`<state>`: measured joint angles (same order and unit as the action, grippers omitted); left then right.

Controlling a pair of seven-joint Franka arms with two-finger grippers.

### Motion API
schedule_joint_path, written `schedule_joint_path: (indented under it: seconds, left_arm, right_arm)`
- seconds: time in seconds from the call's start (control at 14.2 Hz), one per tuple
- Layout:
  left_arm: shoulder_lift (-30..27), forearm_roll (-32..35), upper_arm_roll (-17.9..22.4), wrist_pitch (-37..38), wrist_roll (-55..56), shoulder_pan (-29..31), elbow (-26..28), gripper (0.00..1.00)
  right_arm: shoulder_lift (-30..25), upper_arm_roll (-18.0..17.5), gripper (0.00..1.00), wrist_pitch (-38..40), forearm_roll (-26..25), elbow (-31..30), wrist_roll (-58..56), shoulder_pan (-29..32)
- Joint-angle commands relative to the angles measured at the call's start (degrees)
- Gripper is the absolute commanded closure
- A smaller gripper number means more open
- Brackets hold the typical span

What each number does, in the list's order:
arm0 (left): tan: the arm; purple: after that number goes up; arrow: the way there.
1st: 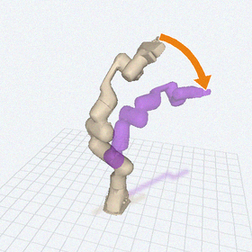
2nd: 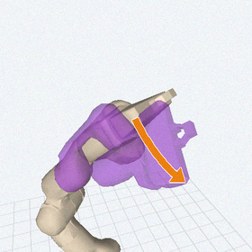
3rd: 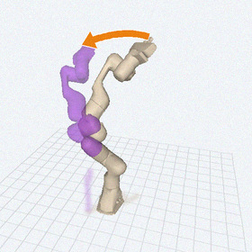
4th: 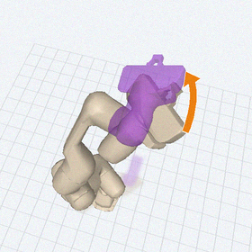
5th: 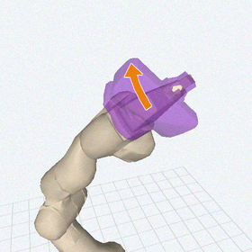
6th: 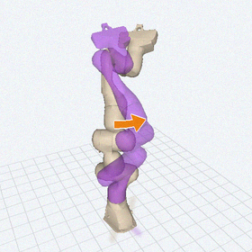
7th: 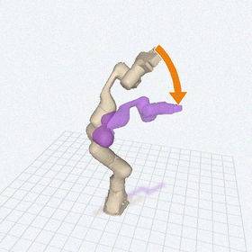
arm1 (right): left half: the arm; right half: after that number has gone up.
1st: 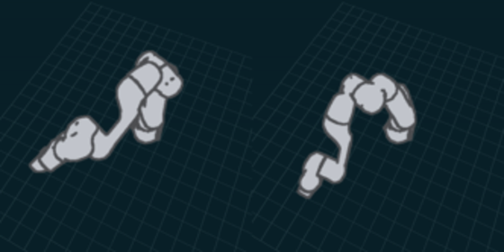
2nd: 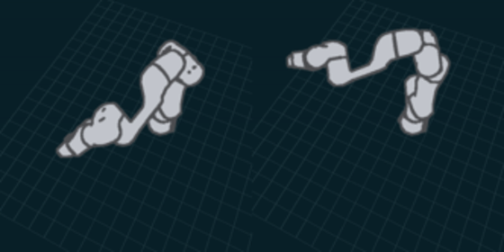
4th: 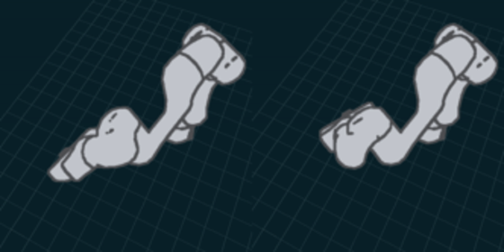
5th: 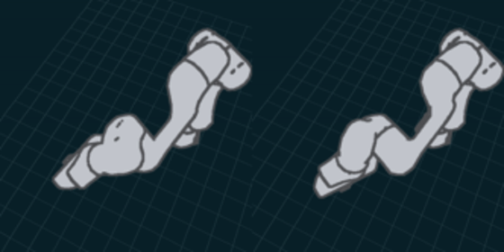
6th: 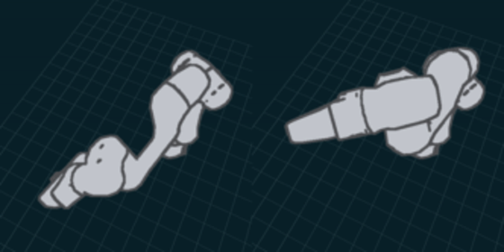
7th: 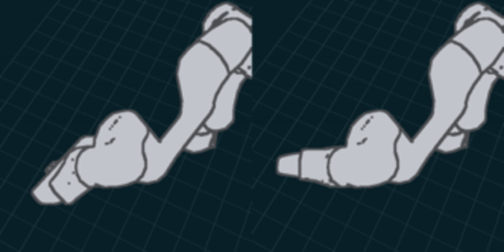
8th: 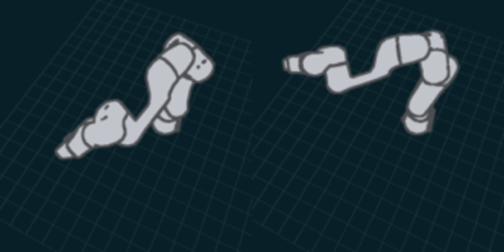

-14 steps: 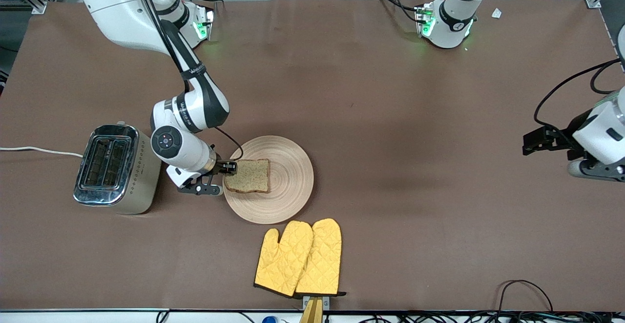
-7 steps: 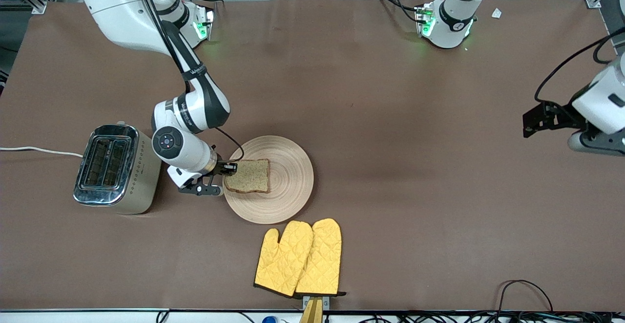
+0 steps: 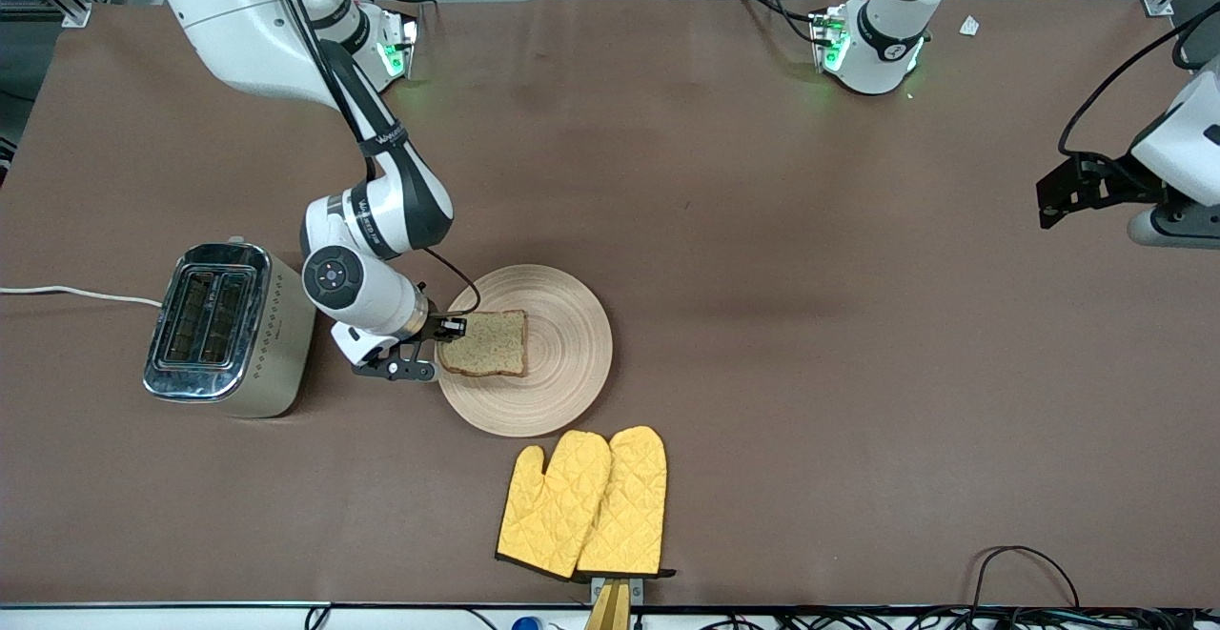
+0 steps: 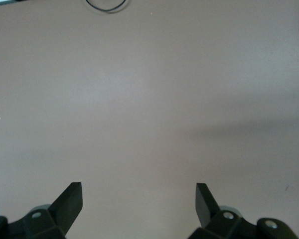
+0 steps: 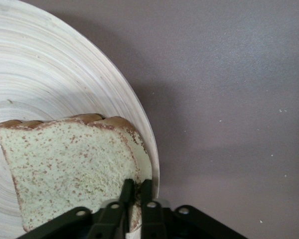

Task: Move plate and put bread in toaster
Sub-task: 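Lift the bread and carry it above the toaster slot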

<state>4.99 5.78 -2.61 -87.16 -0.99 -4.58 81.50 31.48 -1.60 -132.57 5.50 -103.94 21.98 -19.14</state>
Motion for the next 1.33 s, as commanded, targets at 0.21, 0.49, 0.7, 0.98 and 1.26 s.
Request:
schedule_joint_path:
  seconds: [0.21,0.49,0.7,0.98,1.26]
  left_arm:
    - [-5.6,-3.3,3.1,-4.9,-0.6,-2.1,7.8,0.0]
    - [-5.2,-4.5,3.1,-5.4,-0.5,-1.9,7.7,0.0]
    - [-5.3,-4.2,3.2,-5.5,1.2,-2.2,7.7,0.0]
    - [-4.7,-4.5,3.1,-6.1,3.1,-2.1,7.8,0.0]
    - [-4.5,-4.6,2.9,-6.4,2.1,-1.9,7.6,0.0]
  right_arm:
    - [-0.8,0.3,1.0,2.6,0.0,1.7,2.2,-0.5]
    - [-6.7,0.7,1.0,19.8,-1.6,9.3,3.2,-0.6]
    - [-8.6,0.1,1.0,32.8,-13.3,16.5,11.6,-1.0]
    - [-8.4,0.5,1.0,48.3,-30.2,24.3,12.6,-6.3]
    - [-8.1,0.4,1.0,56.1,-44.6,24.6,13.5,-7.7]
